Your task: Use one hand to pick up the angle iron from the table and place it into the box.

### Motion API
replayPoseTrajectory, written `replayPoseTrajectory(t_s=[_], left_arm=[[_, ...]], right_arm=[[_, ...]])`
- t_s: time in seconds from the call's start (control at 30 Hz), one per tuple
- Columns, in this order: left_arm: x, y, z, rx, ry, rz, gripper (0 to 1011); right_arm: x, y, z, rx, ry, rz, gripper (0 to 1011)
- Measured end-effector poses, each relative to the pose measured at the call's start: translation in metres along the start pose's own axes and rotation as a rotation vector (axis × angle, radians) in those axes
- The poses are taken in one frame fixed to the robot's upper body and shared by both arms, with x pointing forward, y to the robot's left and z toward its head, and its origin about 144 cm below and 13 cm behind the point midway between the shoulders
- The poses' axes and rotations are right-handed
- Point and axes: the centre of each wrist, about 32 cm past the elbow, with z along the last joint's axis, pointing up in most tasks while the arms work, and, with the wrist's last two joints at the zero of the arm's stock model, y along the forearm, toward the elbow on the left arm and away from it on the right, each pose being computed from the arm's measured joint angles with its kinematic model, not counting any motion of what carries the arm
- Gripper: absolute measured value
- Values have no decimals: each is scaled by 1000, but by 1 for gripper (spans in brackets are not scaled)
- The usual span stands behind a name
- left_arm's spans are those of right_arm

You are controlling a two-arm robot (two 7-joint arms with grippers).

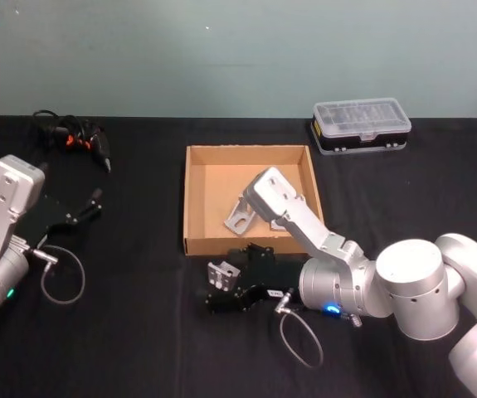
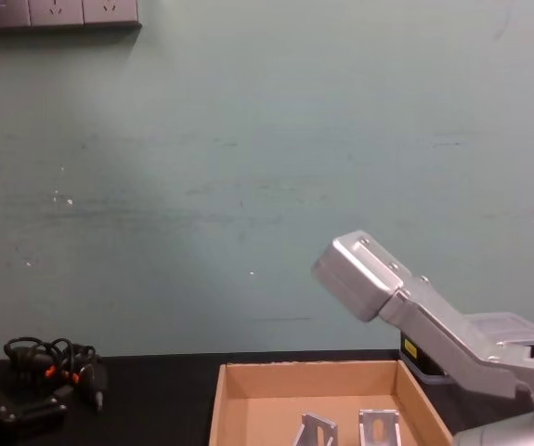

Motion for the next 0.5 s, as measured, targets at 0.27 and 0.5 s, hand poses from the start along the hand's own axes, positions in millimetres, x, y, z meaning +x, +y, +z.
replayPoseTrajectory(t_s=[0.27,0.5], left_arm=[[0,0,0,0,0,0,1000],[0,0,0,0,0,0,1000]], right_arm=[[0,3,-1,-8,-7,-3,920],[1,3,-2,-6,-12,-7,751]])
